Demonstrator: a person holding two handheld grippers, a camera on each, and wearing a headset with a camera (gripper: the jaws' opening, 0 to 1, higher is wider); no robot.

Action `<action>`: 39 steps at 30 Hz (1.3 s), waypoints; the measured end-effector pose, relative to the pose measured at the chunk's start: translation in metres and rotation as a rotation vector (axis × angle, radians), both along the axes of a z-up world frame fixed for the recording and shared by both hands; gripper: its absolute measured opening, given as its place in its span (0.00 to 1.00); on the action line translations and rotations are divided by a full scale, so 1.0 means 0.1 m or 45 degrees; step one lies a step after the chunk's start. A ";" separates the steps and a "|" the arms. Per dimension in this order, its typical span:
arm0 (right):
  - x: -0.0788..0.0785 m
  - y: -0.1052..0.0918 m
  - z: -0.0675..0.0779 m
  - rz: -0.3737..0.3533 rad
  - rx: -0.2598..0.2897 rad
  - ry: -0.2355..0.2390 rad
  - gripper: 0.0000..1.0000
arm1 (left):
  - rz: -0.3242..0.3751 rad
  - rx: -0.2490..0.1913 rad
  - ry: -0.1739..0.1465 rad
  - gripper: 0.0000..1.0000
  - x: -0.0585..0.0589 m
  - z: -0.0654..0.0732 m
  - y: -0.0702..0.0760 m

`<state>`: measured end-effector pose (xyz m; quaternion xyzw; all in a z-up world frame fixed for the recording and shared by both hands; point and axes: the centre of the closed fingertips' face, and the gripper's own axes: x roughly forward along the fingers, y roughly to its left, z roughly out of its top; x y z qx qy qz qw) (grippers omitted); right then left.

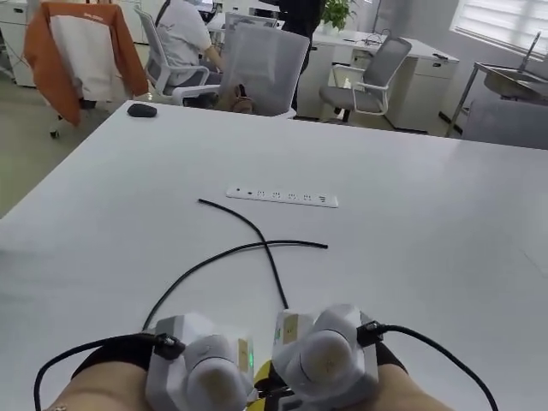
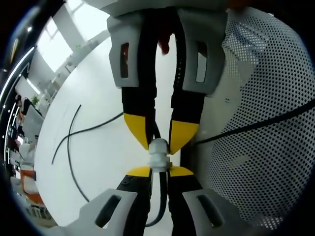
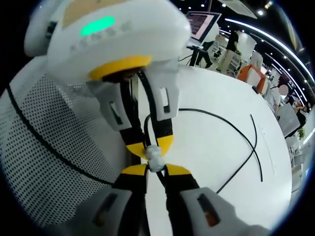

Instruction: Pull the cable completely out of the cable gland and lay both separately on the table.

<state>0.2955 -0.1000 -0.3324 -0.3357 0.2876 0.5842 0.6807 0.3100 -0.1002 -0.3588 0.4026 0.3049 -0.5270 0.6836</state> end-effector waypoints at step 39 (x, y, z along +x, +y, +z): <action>0.08 0.01 0.08 -0.038 0.050 -0.033 0.11 | 0.014 -0.057 -0.094 0.26 0.19 0.03 -0.09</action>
